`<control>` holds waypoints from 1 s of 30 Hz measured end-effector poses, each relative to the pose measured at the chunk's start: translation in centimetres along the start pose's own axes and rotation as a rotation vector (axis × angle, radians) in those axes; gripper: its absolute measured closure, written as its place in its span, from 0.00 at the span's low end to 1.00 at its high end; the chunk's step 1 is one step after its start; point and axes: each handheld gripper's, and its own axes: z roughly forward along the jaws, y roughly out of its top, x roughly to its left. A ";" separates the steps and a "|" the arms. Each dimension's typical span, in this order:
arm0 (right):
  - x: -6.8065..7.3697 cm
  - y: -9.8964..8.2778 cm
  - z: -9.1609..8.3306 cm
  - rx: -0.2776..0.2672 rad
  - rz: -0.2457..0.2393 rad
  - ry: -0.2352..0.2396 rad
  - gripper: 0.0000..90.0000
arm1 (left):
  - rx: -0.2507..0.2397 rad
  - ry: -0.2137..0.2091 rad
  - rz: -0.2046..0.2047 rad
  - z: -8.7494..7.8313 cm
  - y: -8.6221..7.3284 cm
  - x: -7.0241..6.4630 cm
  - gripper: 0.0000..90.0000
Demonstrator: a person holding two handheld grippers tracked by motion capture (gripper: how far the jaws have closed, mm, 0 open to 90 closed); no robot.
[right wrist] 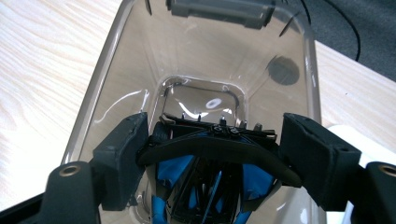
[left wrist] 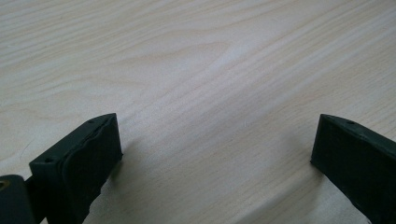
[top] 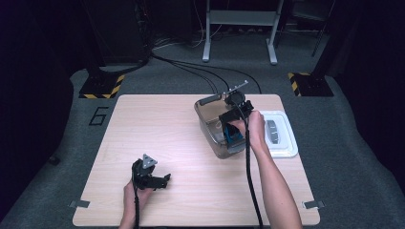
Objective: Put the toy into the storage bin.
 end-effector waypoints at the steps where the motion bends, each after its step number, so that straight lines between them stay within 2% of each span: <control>1: 0.0 -0.1 0.1 0.000 -0.006 0.000 0.27 | 0.000 0.000 0.000 0.0 0.0 0.0 0.02; 17: 0.5 -1.6 2.4 0.048 0.017 0.011 0.27 | 0.000 0.001 -0.001 0.0 0.0 0.0 0.02; 26: 0.7 -2.1 2.7 0.068 0.014 0.014 0.27 | 0.000 0.001 -0.001 0.0 0.0 0.0 0.02; 30: 0.6 -2.1 2.5 0.082 -0.005 0.013 0.27 | 0.000 0.000 -0.002 0.0 0.0 0.0 0.02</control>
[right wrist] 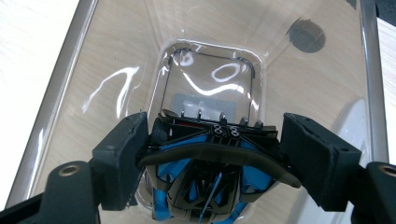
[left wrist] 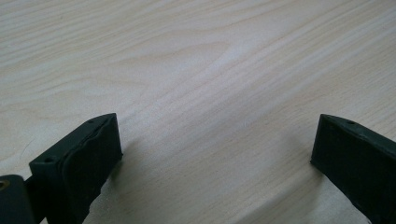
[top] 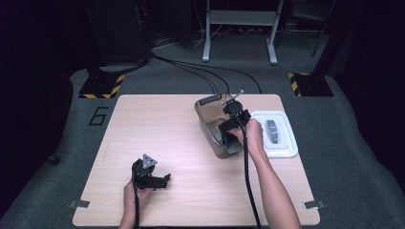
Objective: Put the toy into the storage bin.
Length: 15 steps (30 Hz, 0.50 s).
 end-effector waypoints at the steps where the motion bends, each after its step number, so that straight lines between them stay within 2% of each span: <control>1: 0.0 0.0 -0.1 0.005 -0.001 0.001 0.27 | 0.000 0.000 0.000 0.0 0.0 0.0 0.02; 15: 0.0 -0.1 -1.1 0.086 -0.013 0.001 0.27 | 0.000 0.000 0.001 0.0 0.0 0.0 0.02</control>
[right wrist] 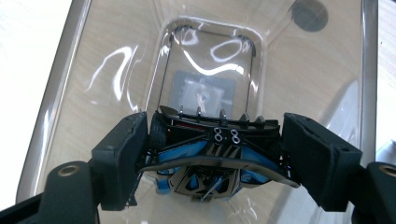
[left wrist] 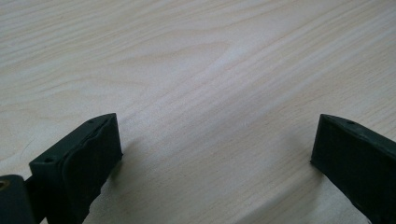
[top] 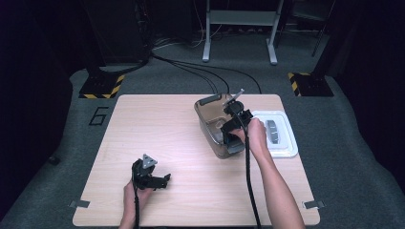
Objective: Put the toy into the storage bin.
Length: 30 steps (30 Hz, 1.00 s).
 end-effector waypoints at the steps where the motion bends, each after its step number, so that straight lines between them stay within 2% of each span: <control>1: 0.0 0.0 -0.1 0.007 -0.001 -0.002 0.27 | 0.001 -0.001 0.002 0.0 0.0 0.0 0.02; 11: 0.2 -0.4 -0.9 0.047 -0.002 -0.009 0.27 | 0.000 -0.001 0.002 0.0 0.0 0.0 0.02; 21: 0.4 -0.7 -1.3 0.063 0.011 -0.014 0.26 | 0.000 0.000 0.000 0.0 0.0 0.0 0.02; 26: 0.5 -0.9 -1.5 0.060 0.035 -0.017 0.26 | 0.000 0.000 0.000 0.0 0.0 0.0 0.02; 30: 0.8 -1.1 -1.5 0.046 0.035 -0.020 0.26 | 0.000 0.000 0.000 0.0 0.0 0.0 0.02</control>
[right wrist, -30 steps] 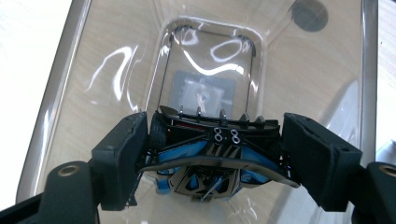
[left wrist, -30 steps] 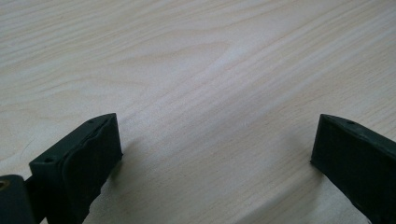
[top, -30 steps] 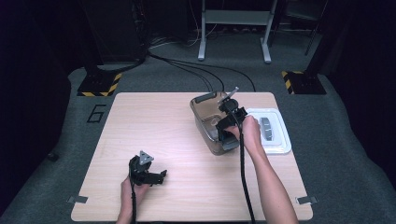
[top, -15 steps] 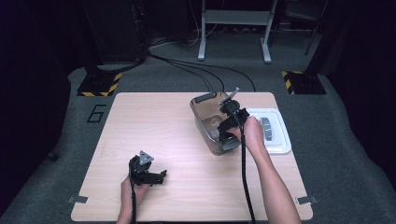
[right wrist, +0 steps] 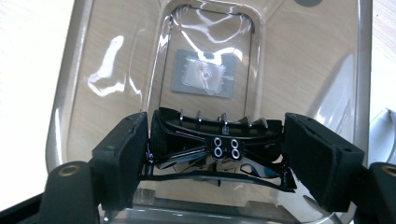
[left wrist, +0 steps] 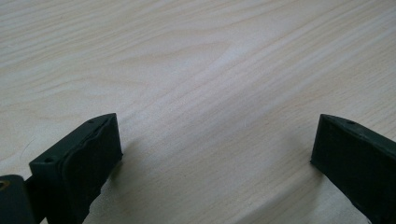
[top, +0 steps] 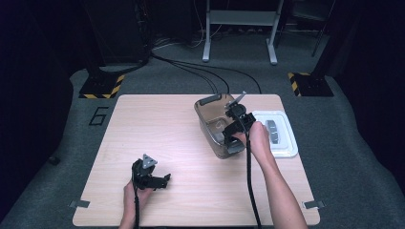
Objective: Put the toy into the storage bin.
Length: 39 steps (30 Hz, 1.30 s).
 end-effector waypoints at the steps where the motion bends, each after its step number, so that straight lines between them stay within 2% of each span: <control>1: 0.2 0.0 0.0 -0.001 0.002 -0.004 0.26 | 0.000 0.000 0.000 0.0 0.0 0.0 0.02; 20: 1.0 -0.3 -0.3 -0.009 0.004 -0.023 0.26 | 0.000 -0.001 0.001 0.0 0.0 0.0 0.02; 27: 0.2 -0.7 -0.3 -0.029 0.042 0.002 0.25 | 0.000 0.000 0.000 0.0 0.0 0.0 0.02; 39: 0.1 -0.9 -0.3 -0.024 0.038 0.003 0.25 | 0.000 0.000 0.000 0.0 0.0 0.0 0.02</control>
